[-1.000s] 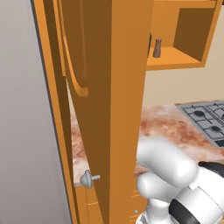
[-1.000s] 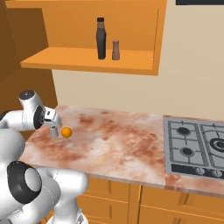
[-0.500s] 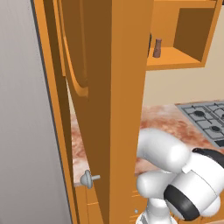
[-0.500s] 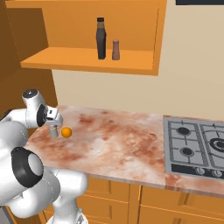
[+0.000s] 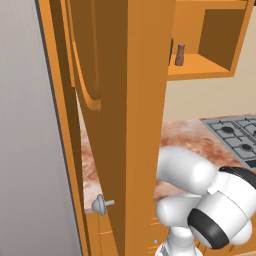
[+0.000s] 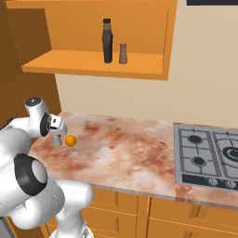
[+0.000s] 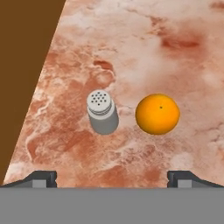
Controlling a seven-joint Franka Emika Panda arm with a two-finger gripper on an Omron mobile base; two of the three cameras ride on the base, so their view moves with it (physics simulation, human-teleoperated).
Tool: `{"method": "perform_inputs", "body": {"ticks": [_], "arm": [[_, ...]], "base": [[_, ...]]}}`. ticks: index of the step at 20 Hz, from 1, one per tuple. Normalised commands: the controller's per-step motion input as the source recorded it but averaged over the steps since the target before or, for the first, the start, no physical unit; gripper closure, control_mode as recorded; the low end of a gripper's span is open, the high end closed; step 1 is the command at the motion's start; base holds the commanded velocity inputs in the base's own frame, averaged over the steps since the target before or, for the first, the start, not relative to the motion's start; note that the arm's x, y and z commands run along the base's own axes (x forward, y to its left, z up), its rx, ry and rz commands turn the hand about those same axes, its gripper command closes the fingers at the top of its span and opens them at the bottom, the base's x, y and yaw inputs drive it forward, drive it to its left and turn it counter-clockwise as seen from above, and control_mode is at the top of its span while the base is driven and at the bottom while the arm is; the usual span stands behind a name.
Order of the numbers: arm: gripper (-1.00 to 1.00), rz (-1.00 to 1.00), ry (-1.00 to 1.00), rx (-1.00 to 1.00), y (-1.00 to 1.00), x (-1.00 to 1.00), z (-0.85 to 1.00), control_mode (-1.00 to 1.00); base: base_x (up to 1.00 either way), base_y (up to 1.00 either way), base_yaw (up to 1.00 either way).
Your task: There are various items on the counter. Only move the condiments/shakers into the cabinet.
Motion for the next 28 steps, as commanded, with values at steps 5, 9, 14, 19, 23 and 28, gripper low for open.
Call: {"method": "perform_inputs", "body": {"ticks": [5, 9, 14, 19, 23, 28], "arm": [[-1.00, 0.00, -0.04, 0.05, 0.00, 0.08, -0.08, -1.00], [-1.00, 0.00, -0.08, 0.02, 0.02, 0.16, -0.10, -1.00], [-1.00, 0.00, -0.07, 0.00, 0.05, 0.14, -0.08, -1.00], [-1.00, 0.00, -0.02, 0.02, 0.08, 0.07, -0.01, -1.00], [-1.00, 0.00, 0.00, 0.00, 0.14, 0.11, 0.00, -1.00], [-1.00, 0.00, 0.00, 0.00, 0.04, 0.23, 0.00, -1.00]], "base": [[0.00, 0.00, 0.00], [0.00, 0.00, 0.00], [0.00, 0.00, 0.00], [0.00, 0.00, 0.00], [0.00, 0.00, 0.00], [0.00, 0.00, 0.00]]}}
